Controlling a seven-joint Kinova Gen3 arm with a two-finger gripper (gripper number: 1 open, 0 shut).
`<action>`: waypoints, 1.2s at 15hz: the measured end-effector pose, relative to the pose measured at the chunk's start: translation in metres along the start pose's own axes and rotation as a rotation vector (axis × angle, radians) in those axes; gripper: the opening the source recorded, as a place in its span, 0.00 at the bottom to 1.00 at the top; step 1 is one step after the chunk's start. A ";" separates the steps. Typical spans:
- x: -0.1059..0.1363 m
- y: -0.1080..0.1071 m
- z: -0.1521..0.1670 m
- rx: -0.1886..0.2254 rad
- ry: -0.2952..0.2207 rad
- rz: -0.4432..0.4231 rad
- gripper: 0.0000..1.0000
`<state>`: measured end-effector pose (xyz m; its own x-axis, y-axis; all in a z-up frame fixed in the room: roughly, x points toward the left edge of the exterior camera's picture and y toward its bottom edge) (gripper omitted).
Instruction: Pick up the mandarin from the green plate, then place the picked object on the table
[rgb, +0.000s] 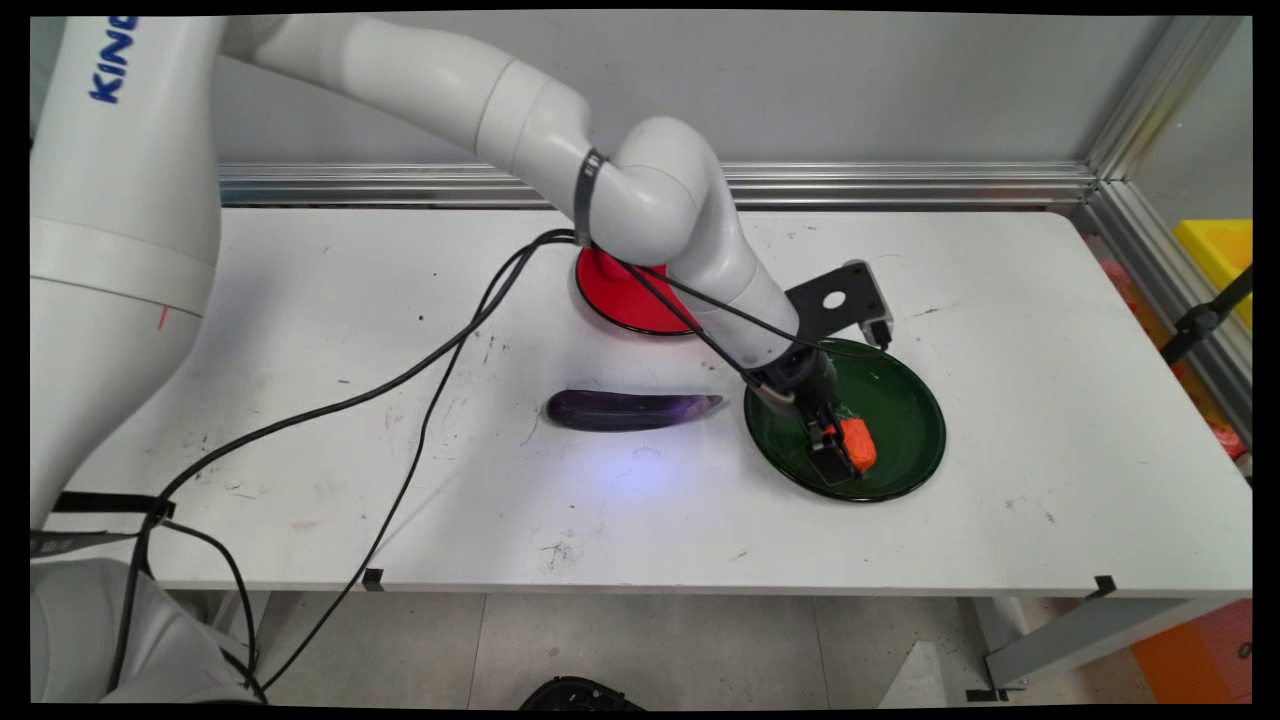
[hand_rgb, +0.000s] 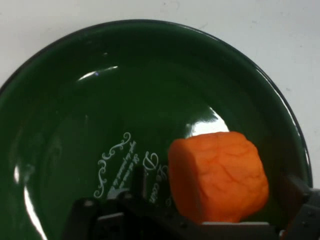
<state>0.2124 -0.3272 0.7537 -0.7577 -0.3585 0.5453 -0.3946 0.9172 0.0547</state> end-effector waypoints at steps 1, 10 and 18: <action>0.001 0.000 0.003 0.000 -0.001 0.001 1.00; 0.011 -0.006 -0.015 0.006 0.032 0.041 0.00; 0.020 -0.003 -0.095 0.017 0.042 0.063 0.00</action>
<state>0.2478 -0.3207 0.8436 -0.7587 -0.2925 0.5821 -0.3562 0.9344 0.0052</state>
